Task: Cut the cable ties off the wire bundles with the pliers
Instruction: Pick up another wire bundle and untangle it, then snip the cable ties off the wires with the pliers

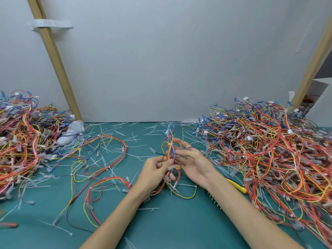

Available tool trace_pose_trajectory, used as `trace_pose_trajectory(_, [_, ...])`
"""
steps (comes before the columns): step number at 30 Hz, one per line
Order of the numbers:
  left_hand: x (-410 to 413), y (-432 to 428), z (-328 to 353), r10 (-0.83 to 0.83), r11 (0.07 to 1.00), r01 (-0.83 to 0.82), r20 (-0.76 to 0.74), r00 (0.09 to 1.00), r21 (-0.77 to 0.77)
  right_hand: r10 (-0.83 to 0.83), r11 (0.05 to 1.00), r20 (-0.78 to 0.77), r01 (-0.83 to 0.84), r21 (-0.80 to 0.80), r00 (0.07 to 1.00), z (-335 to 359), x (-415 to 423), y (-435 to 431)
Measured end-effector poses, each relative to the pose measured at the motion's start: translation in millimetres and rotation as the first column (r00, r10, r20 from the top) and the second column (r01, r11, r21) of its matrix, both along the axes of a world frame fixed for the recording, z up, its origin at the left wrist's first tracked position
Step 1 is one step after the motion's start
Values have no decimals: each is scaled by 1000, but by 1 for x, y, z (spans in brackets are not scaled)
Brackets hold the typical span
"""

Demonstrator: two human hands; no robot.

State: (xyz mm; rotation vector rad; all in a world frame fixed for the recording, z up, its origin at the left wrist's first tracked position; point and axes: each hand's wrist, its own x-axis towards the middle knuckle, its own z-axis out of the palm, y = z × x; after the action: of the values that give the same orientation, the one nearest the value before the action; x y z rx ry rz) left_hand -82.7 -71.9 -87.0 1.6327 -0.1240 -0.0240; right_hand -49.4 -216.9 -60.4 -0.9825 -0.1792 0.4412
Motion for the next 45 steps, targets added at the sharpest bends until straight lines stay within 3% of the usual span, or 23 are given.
trace_pose_trajectory(8, [-6,5,-2,-19,987,2,102,995,158,-55,958,25,60,-280,998,16,-13,-13])
trace_pose_trajectory(11, [-8,4,-4,-28,965,-8,135,990,261,1,871,113,55,-488,994,18,-21,-24])
trace_pose_trajectory(14, [-8,11,-8,59,941,-109,161,985,319,79,649,204,105,-754,976,20,-30,-43])
trace_pose_trajectory(16, [-9,20,-11,107,935,-152,154,982,321,106,531,251,159,-833,962,24,-36,-58])
trace_pose_trajectory(18, [-11,29,-13,98,935,-141,145,985,327,166,312,359,297,-903,918,28,-42,-72])
trace_pose_trajectory(20, [-14,32,-13,73,936,-116,140,987,333,288,-61,438,473,-879,852,29,-49,-79])
trace_pose_trajectory(22, [-16,31,-11,61,938,-106,144,988,331,361,-347,398,517,-782,843,20,-59,-79])
trace_pose_trajectory(24, [-17,30,-9,40,933,-89,146,988,349,361,-496,290,446,-745,886,8,-66,-74])
trace_pose_trajectory(26, [-18,28,-8,20,940,-66,138,990,336,372,-565,234,419,-711,898,-4,-71,-70])
trace_pose_trajectory(30, [-20,28,-5,-3,921,-58,155,988,385,429,-630,297,519,-578,853,-18,-75,-59])
trace_pose_trajectory(33, [-18,26,-6,-19,875,-83,206,978,476,456,-621,361,581,-527,814,-25,-80,-53])
trace_pose_trajectory(37, [-13,27,-9,-24,811,-120,239,971,572,486,-535,415,638,-554,769,-29,-74,-56])
trace_pose_trajectory(41, [-15,25,-11,39,868,-123,182,983,481,428,-419,527,678,-605,734,-28,-64,-62])
trace_pose_trajectory(45, [-15,28,-10,71,892,-129,147,987,433,275,-221,625,681,-698,730,-31,-59,-75])
